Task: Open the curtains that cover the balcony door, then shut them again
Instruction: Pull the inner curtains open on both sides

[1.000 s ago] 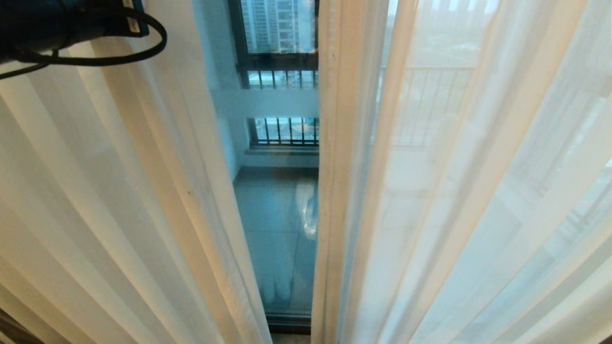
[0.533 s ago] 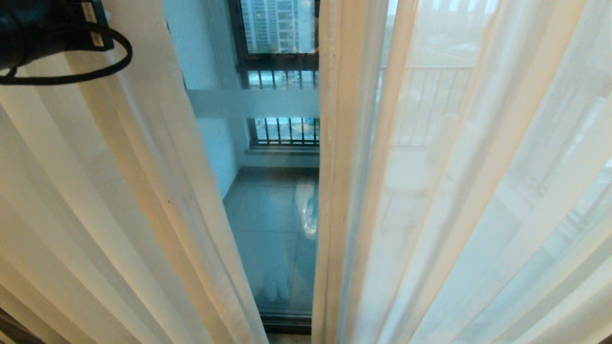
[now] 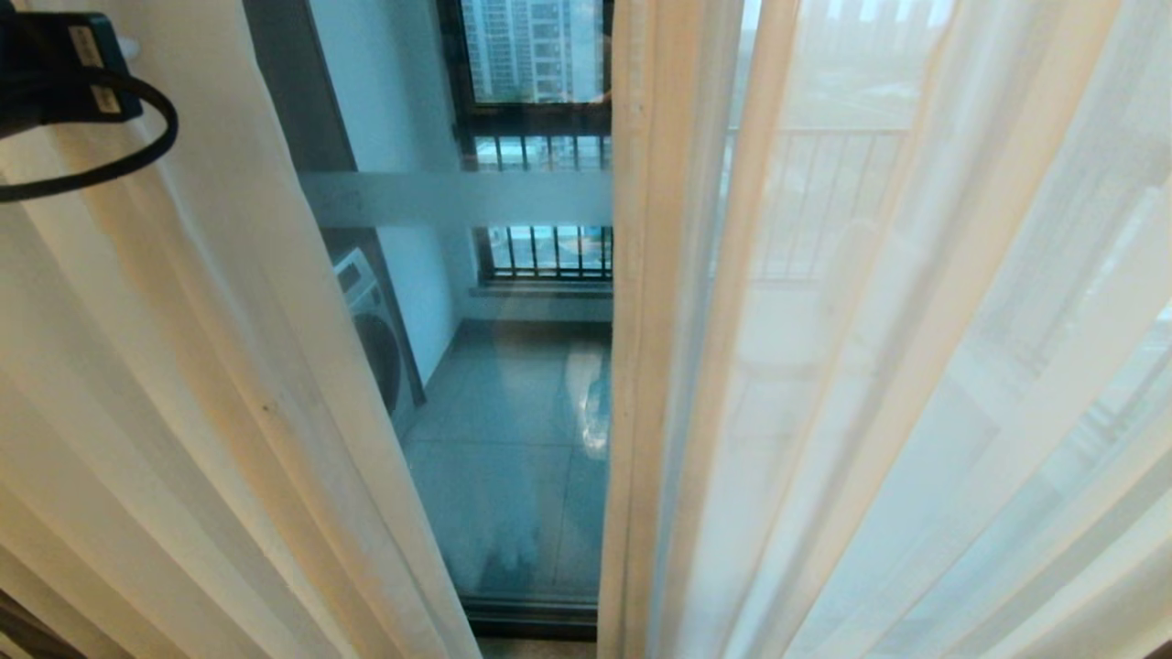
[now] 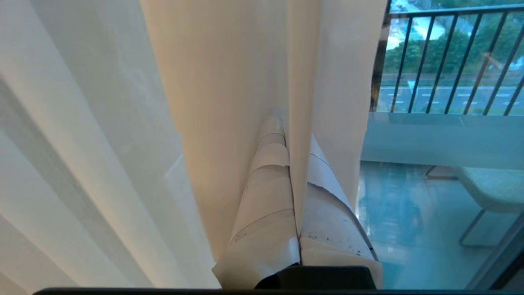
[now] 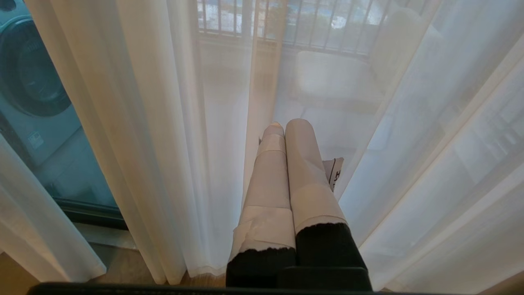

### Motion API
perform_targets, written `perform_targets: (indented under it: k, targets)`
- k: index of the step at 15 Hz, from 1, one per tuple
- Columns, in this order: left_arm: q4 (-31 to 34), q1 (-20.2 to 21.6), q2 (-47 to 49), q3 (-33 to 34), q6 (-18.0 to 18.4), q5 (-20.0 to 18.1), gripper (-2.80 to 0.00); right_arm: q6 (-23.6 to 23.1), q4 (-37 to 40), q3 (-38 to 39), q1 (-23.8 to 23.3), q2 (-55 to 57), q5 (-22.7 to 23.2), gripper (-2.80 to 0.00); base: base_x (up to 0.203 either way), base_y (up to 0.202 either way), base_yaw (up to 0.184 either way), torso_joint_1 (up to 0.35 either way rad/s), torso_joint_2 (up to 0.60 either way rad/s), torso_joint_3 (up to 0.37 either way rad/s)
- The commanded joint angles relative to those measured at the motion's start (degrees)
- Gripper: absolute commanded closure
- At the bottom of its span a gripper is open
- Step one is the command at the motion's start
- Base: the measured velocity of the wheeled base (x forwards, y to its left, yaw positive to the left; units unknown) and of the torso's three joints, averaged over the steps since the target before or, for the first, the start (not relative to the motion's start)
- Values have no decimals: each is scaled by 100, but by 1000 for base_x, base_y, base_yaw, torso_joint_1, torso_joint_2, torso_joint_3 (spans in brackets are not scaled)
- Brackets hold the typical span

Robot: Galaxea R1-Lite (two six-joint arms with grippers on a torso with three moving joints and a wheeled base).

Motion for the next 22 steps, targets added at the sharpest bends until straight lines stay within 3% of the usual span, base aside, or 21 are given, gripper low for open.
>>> perform_targets:
  k: [1,22]
  targets:
    - [7,8,-25,11,-121,23,0,-7,2,0,1,0,4,0,0,0,0,0,0,0]
    - [7,-27,-122,143,-151,23,0,-7,2,0,1,0,4,0,0,0,0,0,0,0]
